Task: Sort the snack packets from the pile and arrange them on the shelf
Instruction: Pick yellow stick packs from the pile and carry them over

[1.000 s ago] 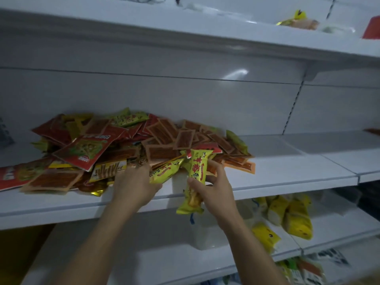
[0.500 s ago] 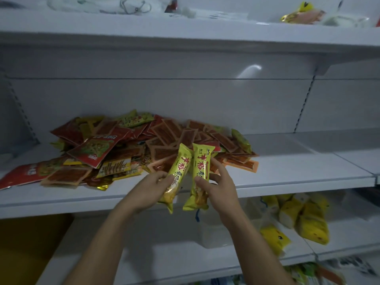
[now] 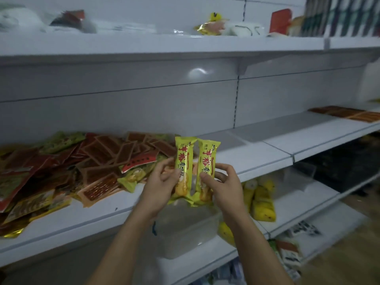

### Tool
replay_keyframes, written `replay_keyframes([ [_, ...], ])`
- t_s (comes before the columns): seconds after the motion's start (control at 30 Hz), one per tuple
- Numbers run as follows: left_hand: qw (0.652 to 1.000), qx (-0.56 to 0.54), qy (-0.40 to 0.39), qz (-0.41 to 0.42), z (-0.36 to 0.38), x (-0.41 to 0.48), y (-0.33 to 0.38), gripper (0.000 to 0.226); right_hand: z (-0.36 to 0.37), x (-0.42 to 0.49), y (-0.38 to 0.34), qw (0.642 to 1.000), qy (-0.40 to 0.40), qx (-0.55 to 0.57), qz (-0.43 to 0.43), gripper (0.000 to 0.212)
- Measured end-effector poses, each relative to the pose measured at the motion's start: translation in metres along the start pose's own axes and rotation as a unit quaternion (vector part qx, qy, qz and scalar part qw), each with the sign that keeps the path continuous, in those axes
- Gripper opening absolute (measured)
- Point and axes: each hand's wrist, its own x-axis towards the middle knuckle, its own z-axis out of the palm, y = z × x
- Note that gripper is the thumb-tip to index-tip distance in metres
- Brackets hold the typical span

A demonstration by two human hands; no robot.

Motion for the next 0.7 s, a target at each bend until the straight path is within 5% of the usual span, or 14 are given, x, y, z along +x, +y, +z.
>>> replay_keyframes([
  [0.4,0.994,-0.016,-0.075,0.076,0.192,0.015,-0.004,0.029,-0.177,0.006,-0.034,0.976,0.2,-0.028,-0.076,0.017],
  [0.7,0.981,-0.065,-0.17,0.064,0.305,0.01,0.0,0.029,-0.257,0.001,-0.054,0.951,0.284,-0.059,-0.105,0.031],
])
